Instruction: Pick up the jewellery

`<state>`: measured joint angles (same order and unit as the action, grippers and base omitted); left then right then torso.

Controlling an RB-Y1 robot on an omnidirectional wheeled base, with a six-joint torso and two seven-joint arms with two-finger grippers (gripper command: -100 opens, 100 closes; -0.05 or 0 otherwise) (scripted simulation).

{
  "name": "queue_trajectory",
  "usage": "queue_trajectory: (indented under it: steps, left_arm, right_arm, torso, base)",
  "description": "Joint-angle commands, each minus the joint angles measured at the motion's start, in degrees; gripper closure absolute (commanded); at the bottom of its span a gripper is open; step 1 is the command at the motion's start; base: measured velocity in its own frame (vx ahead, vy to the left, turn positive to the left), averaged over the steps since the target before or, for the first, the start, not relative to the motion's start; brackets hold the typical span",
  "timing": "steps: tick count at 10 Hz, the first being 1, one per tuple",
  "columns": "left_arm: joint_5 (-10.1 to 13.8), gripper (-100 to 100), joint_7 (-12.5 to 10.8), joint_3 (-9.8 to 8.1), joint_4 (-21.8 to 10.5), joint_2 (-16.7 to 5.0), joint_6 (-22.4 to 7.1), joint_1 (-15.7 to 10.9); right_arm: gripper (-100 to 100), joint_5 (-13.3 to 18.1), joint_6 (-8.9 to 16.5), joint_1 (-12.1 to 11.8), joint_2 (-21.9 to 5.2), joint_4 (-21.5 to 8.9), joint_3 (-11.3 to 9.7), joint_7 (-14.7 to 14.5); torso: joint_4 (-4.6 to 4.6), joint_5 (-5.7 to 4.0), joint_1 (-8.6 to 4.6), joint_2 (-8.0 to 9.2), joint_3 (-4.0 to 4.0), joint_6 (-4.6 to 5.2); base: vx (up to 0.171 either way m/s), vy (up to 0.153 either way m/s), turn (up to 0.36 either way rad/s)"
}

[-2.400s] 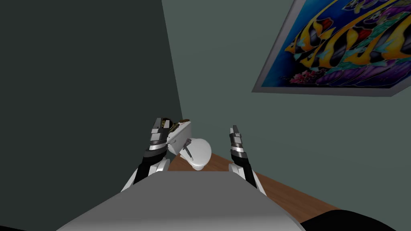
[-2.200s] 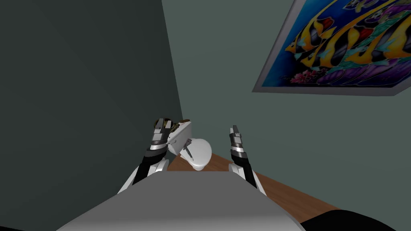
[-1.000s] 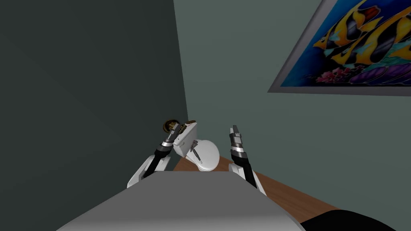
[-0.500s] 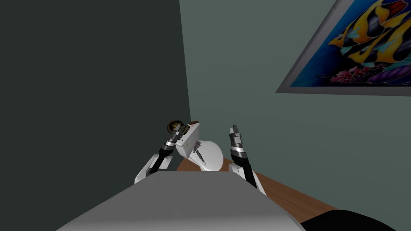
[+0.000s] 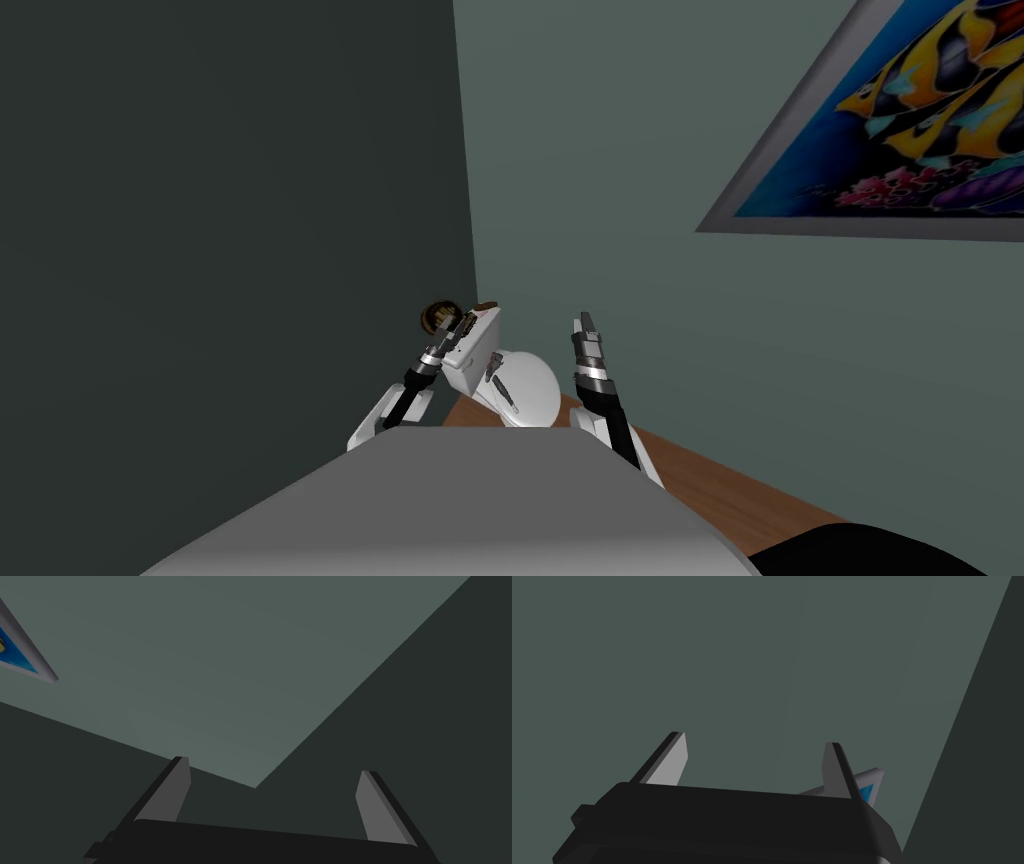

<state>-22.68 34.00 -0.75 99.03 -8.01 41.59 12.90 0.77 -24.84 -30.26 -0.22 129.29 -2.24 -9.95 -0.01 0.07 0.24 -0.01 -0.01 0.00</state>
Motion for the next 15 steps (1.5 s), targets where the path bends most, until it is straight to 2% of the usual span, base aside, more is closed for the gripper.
queue_trajectory:
  steps: [1, 3, 12, 14, 15]
  left_arm:
    - [-1.51, -100, 2.21, 0.15, -2.15, 0.54, 0.22, -0.12]
    - [-3.21, -100, 4.44, 0.26, -4.52, 0.89, 0.14, 0.09]
    - [-3.21, -100, 4.44, 0.26, -4.52, 0.89, 0.14, 0.09]
    - [-4.37, -100, 6.72, -0.03, -7.8, 0.41, -0.22, 0.72]
    - [-4.56, -100, 7.1, -0.08, -8.36, 0.33, -0.28, 0.83]
  right_arm:
    - [0, 0.0, 0.0, 0.0, 0.0, 0.0, 0.0, 0.0]
    - [0, 0.0, 0.0, 0.0, 0.0, 0.0, 0.0, 0.0]
    - [0, 0.0, 0.0, 0.0, 0.01, 0.0, -0.01, 0.0]
    - [0, 0.0, 0.0, 0.0, 0.01, 0.0, -0.01, 0.0]
    - [0, 0.0, 0.0, 0.0, 0.01, 0.0, -0.01, 0.0]
  torso:
    - [0.0, 0.0, 0.0, 0.0, 0.0, 0.0]
    - [0.0, -0.02, -0.1, 0.0, 0.0, 0.0]
    - [0.01, -0.06, -0.29, 0.04, 0.02, -0.01]
    - [0.01, -0.06, -0.27, 0.03, 0.02, 0.0]
    - [0.01, -0.06, -0.27, 0.04, 0.02, -0.01]
  base:
    - [0.003, 0.057, -0.014]
    - [0.008, 0.03, -0.037]
    - [0.0, 0.0, 0.0]
    - [0.0, 0.0, 0.0]
    - [0.0, 0.0, 0.0]
